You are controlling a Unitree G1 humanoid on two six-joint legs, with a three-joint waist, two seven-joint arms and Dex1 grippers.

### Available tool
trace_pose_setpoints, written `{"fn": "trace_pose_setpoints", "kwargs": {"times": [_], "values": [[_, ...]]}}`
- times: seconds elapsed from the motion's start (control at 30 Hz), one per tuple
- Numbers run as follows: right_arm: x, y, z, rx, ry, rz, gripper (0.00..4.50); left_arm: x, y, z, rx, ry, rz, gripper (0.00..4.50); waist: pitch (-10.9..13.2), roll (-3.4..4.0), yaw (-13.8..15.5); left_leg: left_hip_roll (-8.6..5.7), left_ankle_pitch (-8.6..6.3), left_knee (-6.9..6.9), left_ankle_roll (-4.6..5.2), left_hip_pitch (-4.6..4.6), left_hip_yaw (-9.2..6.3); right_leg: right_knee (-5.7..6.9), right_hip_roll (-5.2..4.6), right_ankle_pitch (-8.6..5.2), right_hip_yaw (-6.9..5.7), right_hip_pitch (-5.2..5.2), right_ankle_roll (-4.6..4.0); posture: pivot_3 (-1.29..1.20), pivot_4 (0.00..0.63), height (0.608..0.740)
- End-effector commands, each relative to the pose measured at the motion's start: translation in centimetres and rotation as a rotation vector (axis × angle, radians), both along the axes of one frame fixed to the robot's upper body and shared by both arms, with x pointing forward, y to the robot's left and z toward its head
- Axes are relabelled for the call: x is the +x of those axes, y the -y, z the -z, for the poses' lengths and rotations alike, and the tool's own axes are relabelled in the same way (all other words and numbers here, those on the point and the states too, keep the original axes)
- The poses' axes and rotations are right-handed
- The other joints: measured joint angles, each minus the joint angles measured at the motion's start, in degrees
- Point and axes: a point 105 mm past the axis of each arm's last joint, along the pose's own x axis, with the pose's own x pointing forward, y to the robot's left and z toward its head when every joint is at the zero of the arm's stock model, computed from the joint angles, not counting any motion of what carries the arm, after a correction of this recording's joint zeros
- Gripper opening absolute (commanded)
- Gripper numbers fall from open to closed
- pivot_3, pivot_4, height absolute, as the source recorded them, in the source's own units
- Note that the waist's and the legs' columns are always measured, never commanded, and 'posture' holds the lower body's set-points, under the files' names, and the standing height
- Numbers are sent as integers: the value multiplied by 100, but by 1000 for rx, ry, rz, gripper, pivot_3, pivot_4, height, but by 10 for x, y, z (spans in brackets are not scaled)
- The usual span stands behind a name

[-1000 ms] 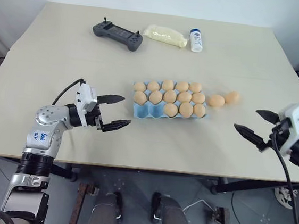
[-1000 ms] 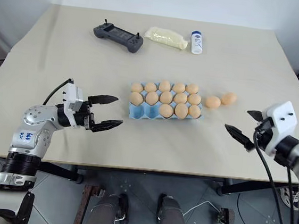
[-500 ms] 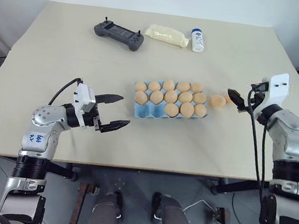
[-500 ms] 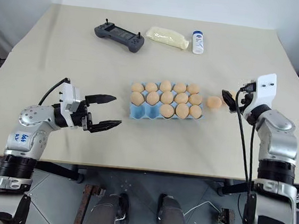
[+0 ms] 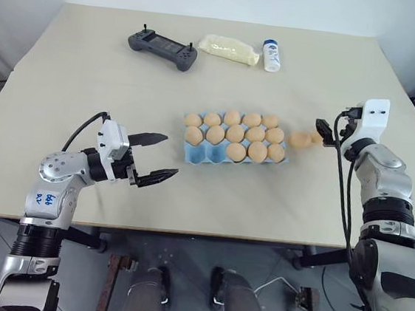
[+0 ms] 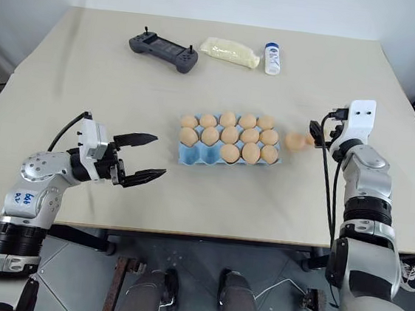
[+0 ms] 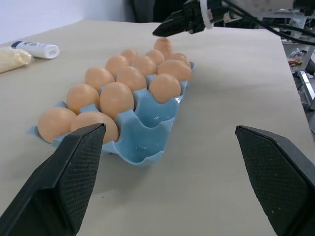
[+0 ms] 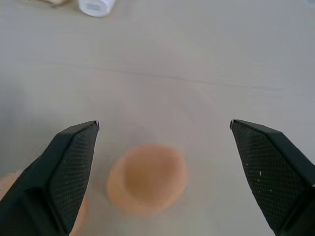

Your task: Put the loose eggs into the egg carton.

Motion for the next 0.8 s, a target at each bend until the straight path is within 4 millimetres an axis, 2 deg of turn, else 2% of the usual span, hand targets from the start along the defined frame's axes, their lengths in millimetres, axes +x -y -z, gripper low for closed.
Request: {"fn": "trace_pose_setpoints", "kwargs": {"times": [0.03, 0.27, 0.8], "values": [[6, -1, -12, 6, 38, 17, 4474, -6, 2, -7, -25, 31, 12, 4500, 0, 0, -29, 0, 0, 0, 0, 0, 0, 1, 0, 0, 0, 0, 0, 0, 150, 740], [13, -7, -5, 65, 11, 41, 4474, -6, 3, -6, -31, 33, 11, 4500, 1, 2, -127, 0, 5, 0, -1, 1, 1, 6, 1, 0, 1, 0, 0, 0, 150, 740], [20, -15, 2, 93, -34, 65, 4474, -6, -1, -5, -38, 34, -17, 4500, 2, 3, -124, 2, 10, -2, -9, 6, 0, 13, 0, -1, 4, -1, -2, 0, 150, 740]]}}
